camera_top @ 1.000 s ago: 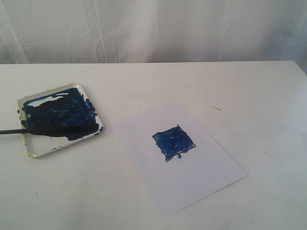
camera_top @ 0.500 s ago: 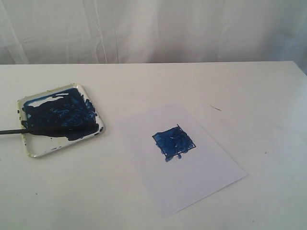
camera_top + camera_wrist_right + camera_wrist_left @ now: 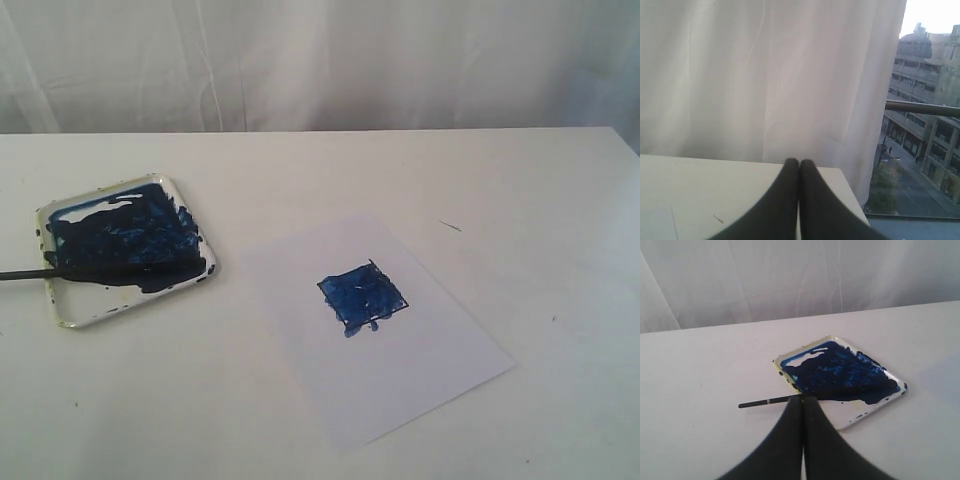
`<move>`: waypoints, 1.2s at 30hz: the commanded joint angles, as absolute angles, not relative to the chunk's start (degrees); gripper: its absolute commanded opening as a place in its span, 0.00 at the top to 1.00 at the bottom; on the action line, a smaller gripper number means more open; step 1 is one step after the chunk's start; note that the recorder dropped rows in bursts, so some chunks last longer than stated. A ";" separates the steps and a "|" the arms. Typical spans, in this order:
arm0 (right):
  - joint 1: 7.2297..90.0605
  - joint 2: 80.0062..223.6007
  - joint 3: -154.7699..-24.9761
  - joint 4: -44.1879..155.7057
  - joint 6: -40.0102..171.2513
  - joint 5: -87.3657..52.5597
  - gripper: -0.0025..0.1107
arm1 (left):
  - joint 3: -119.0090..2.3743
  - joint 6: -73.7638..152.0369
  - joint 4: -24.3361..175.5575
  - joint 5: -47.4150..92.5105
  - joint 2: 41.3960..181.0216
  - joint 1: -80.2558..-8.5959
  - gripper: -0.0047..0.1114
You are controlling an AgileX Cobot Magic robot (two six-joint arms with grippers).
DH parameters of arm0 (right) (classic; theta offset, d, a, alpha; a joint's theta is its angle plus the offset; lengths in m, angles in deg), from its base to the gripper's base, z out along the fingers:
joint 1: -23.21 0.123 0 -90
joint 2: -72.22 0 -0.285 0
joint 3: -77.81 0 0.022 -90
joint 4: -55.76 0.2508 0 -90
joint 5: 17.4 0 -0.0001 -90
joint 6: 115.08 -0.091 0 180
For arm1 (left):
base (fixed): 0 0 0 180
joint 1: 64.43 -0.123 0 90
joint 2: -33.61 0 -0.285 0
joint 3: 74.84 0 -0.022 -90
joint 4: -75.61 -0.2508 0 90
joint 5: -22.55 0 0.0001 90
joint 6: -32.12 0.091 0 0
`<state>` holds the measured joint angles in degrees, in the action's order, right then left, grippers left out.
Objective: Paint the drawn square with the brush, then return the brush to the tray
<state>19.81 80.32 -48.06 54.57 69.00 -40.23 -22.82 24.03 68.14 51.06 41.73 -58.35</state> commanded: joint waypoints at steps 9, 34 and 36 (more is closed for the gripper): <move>19.86 80.01 -27.38 56.16 66.83 -21.89 0.98 | 1.95 21.59 68.34 25.42 41.40 -58.42 0.96; 19.86 80.01 -24.98 55.76 67.75 -27.62 0.98 | 2.37 23.06 68.22 27.07 41.40 -58.42 0.96; 19.86 80.01 -24.98 55.76 67.75 -27.62 0.98 | 2.37 23.06 68.22 27.07 41.40 -58.42 0.96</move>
